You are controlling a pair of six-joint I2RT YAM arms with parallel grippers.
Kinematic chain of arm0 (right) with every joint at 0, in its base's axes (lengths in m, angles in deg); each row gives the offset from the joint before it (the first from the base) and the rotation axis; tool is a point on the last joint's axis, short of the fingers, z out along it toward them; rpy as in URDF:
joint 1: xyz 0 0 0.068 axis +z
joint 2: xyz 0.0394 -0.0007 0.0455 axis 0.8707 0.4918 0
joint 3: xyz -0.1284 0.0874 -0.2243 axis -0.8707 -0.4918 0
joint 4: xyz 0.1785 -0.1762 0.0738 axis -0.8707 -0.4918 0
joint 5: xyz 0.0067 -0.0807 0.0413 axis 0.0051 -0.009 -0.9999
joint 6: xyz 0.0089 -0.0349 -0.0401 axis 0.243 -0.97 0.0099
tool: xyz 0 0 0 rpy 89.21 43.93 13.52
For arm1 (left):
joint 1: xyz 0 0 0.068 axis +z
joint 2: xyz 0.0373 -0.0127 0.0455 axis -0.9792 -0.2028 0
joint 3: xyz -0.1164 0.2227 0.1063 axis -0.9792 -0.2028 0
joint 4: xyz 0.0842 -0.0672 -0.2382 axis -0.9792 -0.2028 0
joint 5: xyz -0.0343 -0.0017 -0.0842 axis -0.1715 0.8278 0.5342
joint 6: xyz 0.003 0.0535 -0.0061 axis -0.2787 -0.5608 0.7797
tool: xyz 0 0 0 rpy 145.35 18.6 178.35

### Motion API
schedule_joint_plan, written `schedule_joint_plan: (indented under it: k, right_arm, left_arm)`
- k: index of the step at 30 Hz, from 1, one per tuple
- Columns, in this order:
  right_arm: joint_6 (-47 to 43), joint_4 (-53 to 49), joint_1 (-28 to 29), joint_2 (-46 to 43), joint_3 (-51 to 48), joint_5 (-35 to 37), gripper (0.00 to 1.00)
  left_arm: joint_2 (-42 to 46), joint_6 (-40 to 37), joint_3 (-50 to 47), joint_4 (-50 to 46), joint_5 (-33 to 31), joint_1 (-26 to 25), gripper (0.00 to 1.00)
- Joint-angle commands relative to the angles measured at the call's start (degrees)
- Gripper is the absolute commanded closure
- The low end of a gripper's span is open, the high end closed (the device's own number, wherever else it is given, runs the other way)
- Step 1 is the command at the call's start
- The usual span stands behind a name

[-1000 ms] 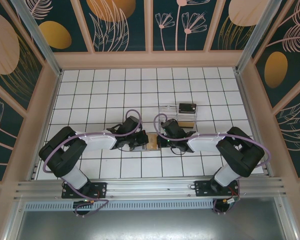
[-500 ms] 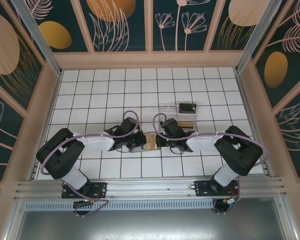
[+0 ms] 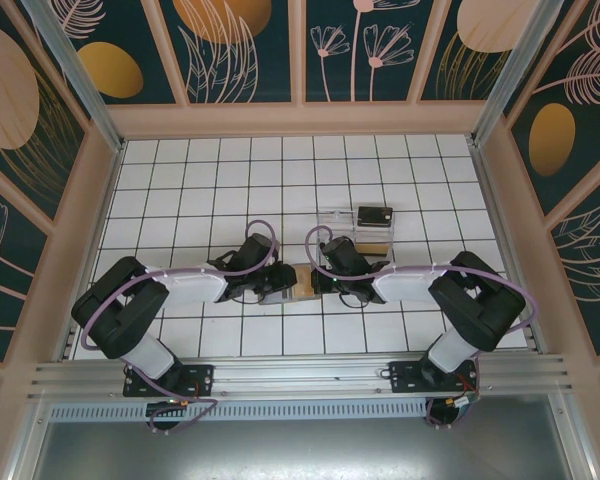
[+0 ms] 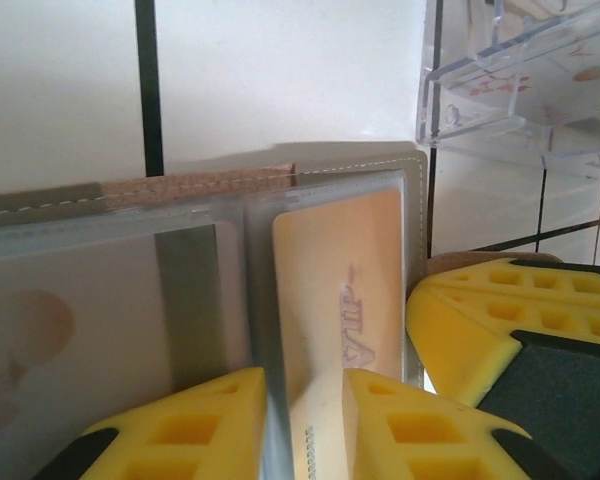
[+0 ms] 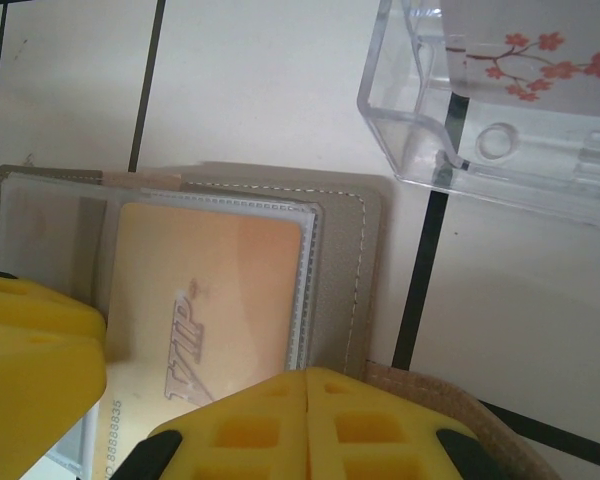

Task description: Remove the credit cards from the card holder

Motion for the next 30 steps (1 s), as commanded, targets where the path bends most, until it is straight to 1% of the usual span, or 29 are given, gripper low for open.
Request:
schedule_joint_plan:
  k: [1,4,8,13,21,26,28,29,30]
  right_arm:
    - [-0.67,-4.25,-0.22,0.75,0.36,0.44,0.90]
    - [-0.51,-4.02,-0.22,1.02,0.26,0.31,0.90]
    - [-0.43,-3.83,-0.22,1.39,0.53,0.22,0.90]
    - [-0.58,-4.07,-0.17,1.46,0.70,0.22,0.90]
    - [-0.50,-4.04,-0.19,1.42,0.62,0.22,0.90]
    - [-0.23,-3.74,-0.14,1.43,0.37,0.11,0.90]
    - [-0.14,-3.61,-0.15,1.39,0.27,0.12,0.90]
    - [-0.19,-3.62,-0.14,1.32,0.26,0.21,0.90]
    - [-0.14,-3.65,-0.14,1.30,0.27,0.22,0.90]
  left_arm:
    - [-1.11,0.06,-1.04,0.39,0.27,0.46,0.71]
    - [-0.48,0.17,-1.61,0.50,0.42,0.45,0.71]
    - [0.17,-0.06,-1.88,0.48,0.27,0.52,0.76]
    - [-0.76,-0.20,-1.66,0.92,0.93,0.44,0.79]
    - [-1.85,-0.51,-1.05,1.07,1.91,0.45,0.77]
    - [-1.77,-0.54,-1.05,0.75,1.76,0.45,0.83]
    - [-1.77,-0.56,-1.05,0.79,1.75,0.51,0.90]
    - [-1.81,-0.51,-1.07,0.82,1.76,0.49,0.91]
    - [-1.77,-0.48,-0.96,0.83,1.76,0.44,0.95]
